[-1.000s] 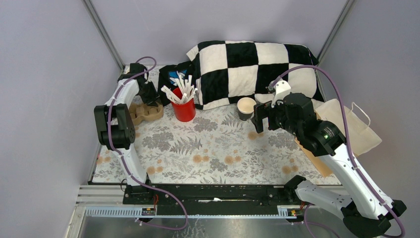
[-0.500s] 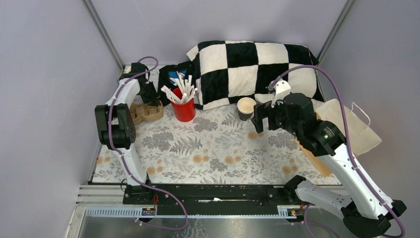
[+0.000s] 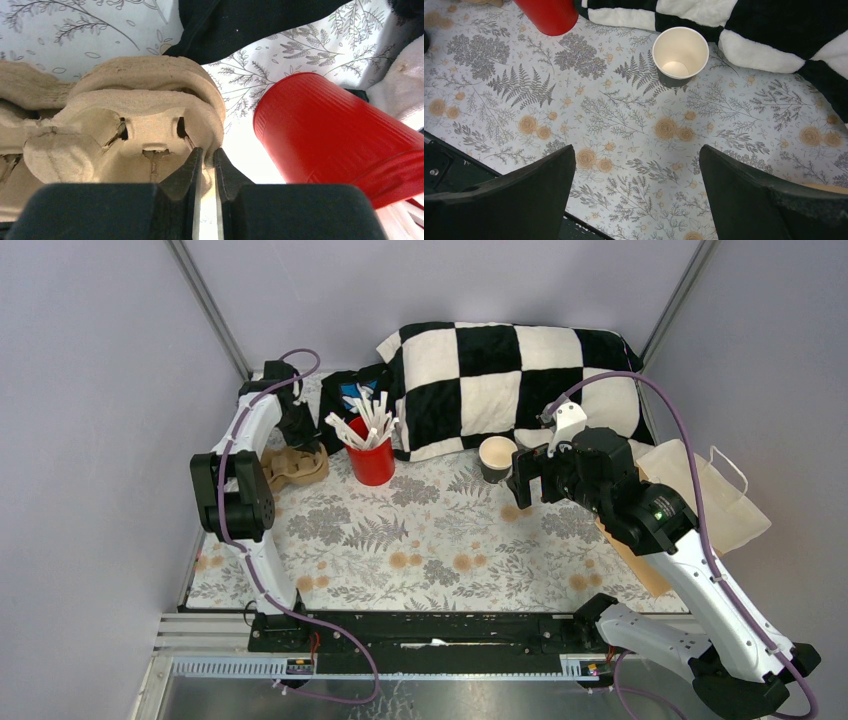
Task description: Pack the takeout coffee
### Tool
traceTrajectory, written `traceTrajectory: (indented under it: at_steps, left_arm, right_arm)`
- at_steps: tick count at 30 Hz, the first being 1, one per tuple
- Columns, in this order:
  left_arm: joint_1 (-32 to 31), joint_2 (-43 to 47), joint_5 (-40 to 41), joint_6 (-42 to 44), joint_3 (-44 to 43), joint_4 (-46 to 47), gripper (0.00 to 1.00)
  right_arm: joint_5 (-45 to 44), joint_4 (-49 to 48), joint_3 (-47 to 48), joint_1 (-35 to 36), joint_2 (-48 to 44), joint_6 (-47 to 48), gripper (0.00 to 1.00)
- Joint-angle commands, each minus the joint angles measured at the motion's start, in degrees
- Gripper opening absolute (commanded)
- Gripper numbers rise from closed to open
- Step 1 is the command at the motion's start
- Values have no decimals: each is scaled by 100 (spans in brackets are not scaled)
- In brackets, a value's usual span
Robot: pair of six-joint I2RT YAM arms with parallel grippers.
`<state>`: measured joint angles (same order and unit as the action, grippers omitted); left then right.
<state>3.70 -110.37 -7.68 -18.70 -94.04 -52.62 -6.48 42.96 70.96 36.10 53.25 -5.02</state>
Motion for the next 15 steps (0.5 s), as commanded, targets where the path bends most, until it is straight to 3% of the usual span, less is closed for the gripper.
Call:
traceTrajectory:
  at_steps: [1, 15]
  left_arm:
    - [7, 507, 518, 159, -355, -396, 0]
    - [-15, 1679, 1391, -728, -1132, -1039, 0]
  right_arm:
    - [22, -223, 146, 56, -43, -63, 100]
    - [44, -147, 350, 60, -16, -124, 100]
